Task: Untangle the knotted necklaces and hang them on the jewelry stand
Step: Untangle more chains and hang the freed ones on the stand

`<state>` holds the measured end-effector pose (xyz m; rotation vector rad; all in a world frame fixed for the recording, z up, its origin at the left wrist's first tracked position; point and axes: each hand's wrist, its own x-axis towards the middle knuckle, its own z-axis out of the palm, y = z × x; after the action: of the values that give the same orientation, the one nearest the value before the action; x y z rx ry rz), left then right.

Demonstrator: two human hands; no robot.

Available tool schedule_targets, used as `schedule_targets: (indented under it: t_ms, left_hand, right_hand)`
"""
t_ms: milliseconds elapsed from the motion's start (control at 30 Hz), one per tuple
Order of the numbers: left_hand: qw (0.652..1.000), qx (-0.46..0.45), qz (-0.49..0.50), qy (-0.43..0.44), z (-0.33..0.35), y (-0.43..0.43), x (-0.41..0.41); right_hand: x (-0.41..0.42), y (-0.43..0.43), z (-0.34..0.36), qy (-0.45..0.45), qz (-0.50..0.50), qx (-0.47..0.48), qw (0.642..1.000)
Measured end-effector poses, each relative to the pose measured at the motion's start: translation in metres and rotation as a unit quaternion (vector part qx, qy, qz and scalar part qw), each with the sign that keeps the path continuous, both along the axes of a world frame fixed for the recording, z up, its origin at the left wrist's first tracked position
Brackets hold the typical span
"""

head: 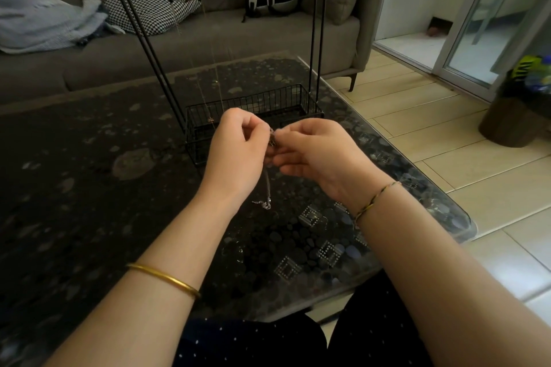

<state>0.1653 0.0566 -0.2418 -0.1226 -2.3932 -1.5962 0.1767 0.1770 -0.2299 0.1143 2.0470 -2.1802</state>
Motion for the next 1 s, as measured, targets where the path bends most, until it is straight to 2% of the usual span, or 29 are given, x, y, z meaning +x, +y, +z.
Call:
schedule_targets:
  t_ms: [100, 200, 333, 467, 733, 933, 1000]
  left_hand:
    - [1.000, 0.024, 0.002, -0.010, 0.0008, 0.0001, 0.0013]
    - [0.998, 0.058, 0.012, -0.031, 0.0000, -0.0005, -0.0003]
    - [0.983, 0.164, -0.003, -0.083, 0.0019, 0.0001, 0.0005]
    - [0.977, 0.190, -0.006, -0.095, 0.0043, 0.0002, 0.0022]
    - [0.987, 0.128, -0.034, -0.095, 0.0033, 0.0006, 0.0046]
    - [0.993, 0.058, -0.064, -0.083, 0.0031, 0.0003, 0.0081]
    - [0.993, 0.069, -0.050, -0.086, 0.0027, 0.0010, 0.0080]
  right_hand:
    - [-0.0009, 0.0006, -0.0021, 0.001, -0.008, -0.003, 1.000]
    - [-0.0014, 0.0017, 0.0001, -0.016, -0.007, -0.061, 0.998]
    - [-0.0008, 0.0022, 0.0009, -0.014, -0.014, -0.098, 0.995]
    - [0.0003, 0.0032, 0.0013, -0.007, -0.013, -0.103, 0.995]
    - [-0.0005, 0.0048, -0.0004, 0.011, -0.036, -0.023, 0.999]
    - [-0.0012, 0.0065, -0.0006, 0.005, -0.048, -0.028, 0.998]
    - [-0.0024, 0.0072, -0.0014, -0.008, -0.055, -0.039, 0.998]
